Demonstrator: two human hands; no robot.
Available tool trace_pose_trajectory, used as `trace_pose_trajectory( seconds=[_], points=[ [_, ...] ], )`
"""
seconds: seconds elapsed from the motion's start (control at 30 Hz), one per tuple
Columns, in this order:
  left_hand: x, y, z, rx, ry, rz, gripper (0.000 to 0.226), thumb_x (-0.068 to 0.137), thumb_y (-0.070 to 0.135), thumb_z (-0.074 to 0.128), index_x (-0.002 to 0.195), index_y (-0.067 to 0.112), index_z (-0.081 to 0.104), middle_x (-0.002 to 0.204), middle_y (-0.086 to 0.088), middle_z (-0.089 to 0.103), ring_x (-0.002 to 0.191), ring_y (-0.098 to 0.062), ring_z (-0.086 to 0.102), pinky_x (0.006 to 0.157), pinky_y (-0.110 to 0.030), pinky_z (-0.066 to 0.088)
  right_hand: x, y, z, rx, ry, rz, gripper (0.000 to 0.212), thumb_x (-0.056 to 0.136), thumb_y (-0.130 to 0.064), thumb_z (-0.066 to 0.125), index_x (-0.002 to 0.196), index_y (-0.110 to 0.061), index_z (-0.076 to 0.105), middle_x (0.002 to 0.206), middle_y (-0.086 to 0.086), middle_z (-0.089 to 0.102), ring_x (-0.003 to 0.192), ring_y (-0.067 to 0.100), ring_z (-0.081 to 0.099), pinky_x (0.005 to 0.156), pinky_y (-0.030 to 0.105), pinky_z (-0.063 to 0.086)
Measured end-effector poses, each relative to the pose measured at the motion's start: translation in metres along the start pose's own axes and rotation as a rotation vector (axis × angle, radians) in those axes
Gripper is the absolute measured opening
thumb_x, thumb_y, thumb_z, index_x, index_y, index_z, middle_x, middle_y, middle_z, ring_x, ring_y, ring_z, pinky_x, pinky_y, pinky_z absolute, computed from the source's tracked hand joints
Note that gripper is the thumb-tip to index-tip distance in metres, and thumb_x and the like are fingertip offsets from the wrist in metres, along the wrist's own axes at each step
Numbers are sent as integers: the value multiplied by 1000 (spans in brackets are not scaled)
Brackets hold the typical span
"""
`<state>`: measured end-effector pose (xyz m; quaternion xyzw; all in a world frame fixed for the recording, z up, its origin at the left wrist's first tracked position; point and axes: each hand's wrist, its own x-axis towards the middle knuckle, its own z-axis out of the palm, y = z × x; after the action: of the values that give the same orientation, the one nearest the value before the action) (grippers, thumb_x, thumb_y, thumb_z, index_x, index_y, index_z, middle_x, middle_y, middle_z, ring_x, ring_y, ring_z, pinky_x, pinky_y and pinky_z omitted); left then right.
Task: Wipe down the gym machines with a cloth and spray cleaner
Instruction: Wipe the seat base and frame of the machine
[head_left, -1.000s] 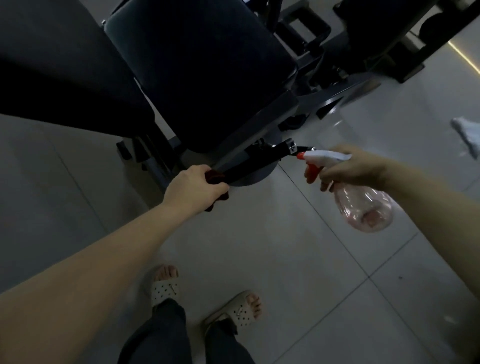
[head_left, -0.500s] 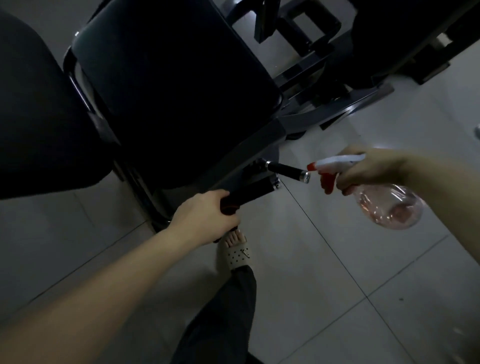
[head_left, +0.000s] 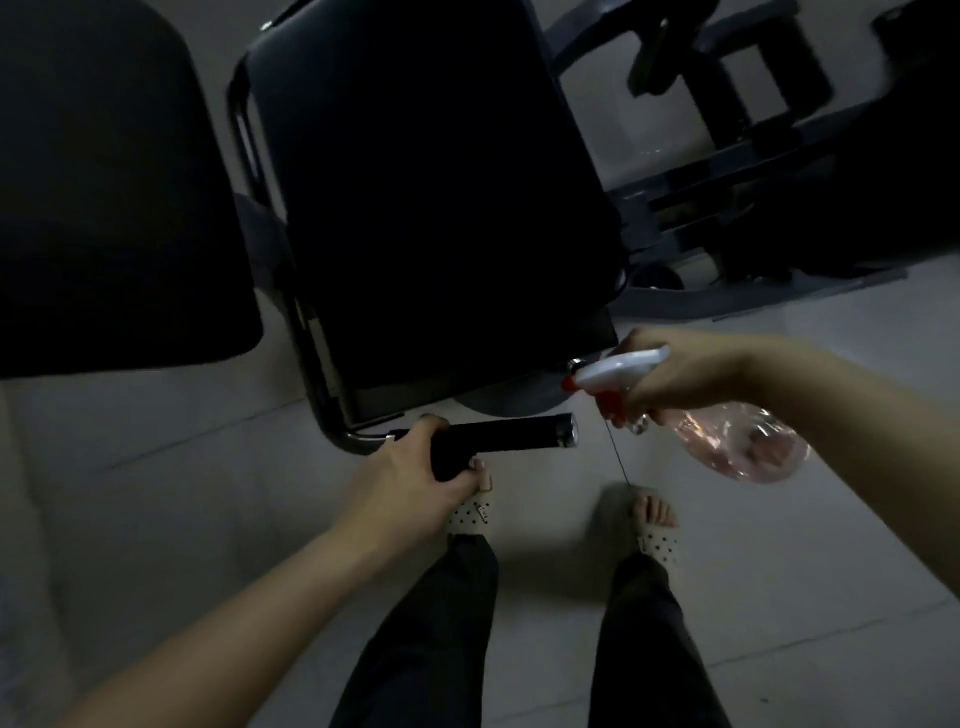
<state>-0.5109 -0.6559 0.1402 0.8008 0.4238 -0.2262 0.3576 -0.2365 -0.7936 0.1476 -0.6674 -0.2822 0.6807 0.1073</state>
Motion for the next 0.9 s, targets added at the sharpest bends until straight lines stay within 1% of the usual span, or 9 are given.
trace_pose_trajectory(
  seconds=[0.07, 0.17, 0.27, 0.33, 0.4, 0.5, 0.67, 0.8, 0.9],
  points=[
    [-9, -3, 6, -155, 32, -91, 42, 87, 48, 74, 120, 33, 53, 100, 17, 60, 93, -6, 62, 72, -19, 49, 8, -9, -1, -13, 21, -24, 29, 87, -6, 71, 103, -26, 59, 109, 13, 62, 91, 26, 66, 78, 37, 60],
    [-19, -8, 18, -390, 96, -233, 31, 88, 40, 75, 113, 32, 59, 99, 17, 64, 91, -3, 65, 75, -25, 56, 15, -26, 8, -100, 39, -109, 29, 91, -12, 70, 104, -30, 52, 114, 9, 52, 89, 22, 62, 69, 30, 57],
    [-27, -7, 34, -595, 212, -355, 18, 88, 36, 76, 102, 33, 66, 97, 7, 71, 94, -15, 69, 86, -40, 60, 17, -33, 23, -307, 73, -218, 36, 96, -22, 64, 129, -28, 53, 119, 5, 47, 92, 18, 56, 72, 30, 57],
    [-31, -2, 44, -697, 279, -441, 15, 87, 38, 77, 99, 33, 69, 94, 4, 73, 93, -20, 72, 85, -42, 60, 14, -35, 27, -454, 40, -277, 42, 100, -24, 57, 140, -31, 49, 117, 5, 48, 91, 20, 57, 74, 33, 56],
    [-35, 4, 52, -774, 317, -518, 16, 86, 42, 77, 96, 31, 70, 89, 2, 75, 85, -19, 73, 82, -43, 62, 8, -31, 24, -391, 6, -281, 24, 102, -31, 55, 123, -22, 61, 103, 9, 57, 84, 25, 63, 73, 36, 57],
    [-39, 15, 63, -884, 364, -553, 16, 86, 45, 77, 89, 30, 72, 85, 0, 76, 79, -20, 74, 78, -45, 63, -3, -10, 19, -249, 5, -238, 21, 100, -35, 58, 96, -15, 65, 93, 12, 62, 78, 24, 65, 73, 38, 59],
    [-39, 22, 79, -1024, 375, -533, 26, 88, 53, 72, 92, 27, 76, 85, -3, 77, 80, -26, 75, 74, -45, 62, -26, 17, 20, -175, 51, -212, 6, 98, -14, 58, 101, -10, 62, 95, 11, 60, 74, 13, 61, 63, 14, 52],
    [-44, 24, 81, -1119, 355, -459, 22, 90, 44, 74, 100, 25, 73, 95, -5, 77, 88, -24, 74, 81, -42, 62, -49, 17, 25, 77, 206, -258, 30, 92, -2, 63, 115, -20, 59, 113, 14, 58, 85, 15, 65, 66, 22, 56],
    [-47, 26, 71, -1156, 289, -374, 15, 90, 21, 73, 105, 20, 69, 99, -14, 74, 85, -29, 72, 65, -39, 61, -66, -11, 25, 177, 358, -490, 27, 91, -1, 64, 113, -17, 63, 114, 12, 63, 89, 17, 67, 75, 31, 59]
  ],
)
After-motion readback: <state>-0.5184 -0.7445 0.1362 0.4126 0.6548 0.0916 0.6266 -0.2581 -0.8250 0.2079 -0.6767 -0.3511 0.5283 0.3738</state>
